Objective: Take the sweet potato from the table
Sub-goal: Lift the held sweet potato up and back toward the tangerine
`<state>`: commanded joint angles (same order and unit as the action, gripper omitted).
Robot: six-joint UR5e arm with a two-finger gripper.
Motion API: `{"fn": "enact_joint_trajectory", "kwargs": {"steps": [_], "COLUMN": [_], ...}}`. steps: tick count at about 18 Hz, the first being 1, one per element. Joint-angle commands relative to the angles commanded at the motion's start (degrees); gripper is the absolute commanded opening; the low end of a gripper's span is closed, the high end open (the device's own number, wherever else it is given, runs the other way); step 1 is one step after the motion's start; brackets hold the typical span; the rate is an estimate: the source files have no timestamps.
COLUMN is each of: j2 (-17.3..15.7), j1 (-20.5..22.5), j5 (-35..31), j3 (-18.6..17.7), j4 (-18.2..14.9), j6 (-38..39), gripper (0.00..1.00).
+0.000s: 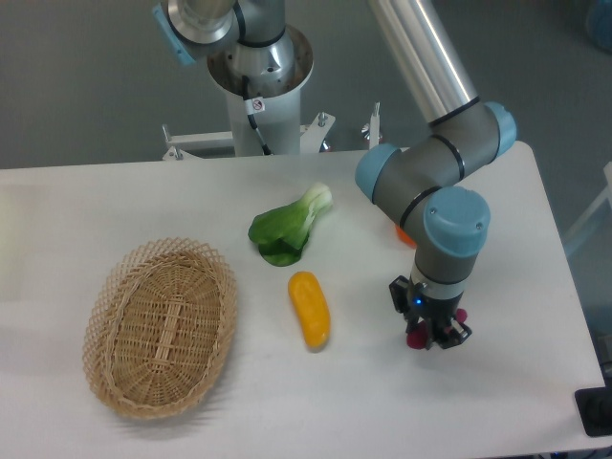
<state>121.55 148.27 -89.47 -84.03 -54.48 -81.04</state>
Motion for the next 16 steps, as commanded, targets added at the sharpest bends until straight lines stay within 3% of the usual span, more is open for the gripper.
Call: {"fn": "enact_joint_trajectory", "kwargs": {"steps": [12,16], "j2": [1.66,2.37], "j1": [3.69,4.66], "j5": [0.44,0.79], "j3": [14.33,16.36], "j4": [-14.68,-16.36], "j6": [0.53,2.90], "gripper": [0.13,0.12]}}
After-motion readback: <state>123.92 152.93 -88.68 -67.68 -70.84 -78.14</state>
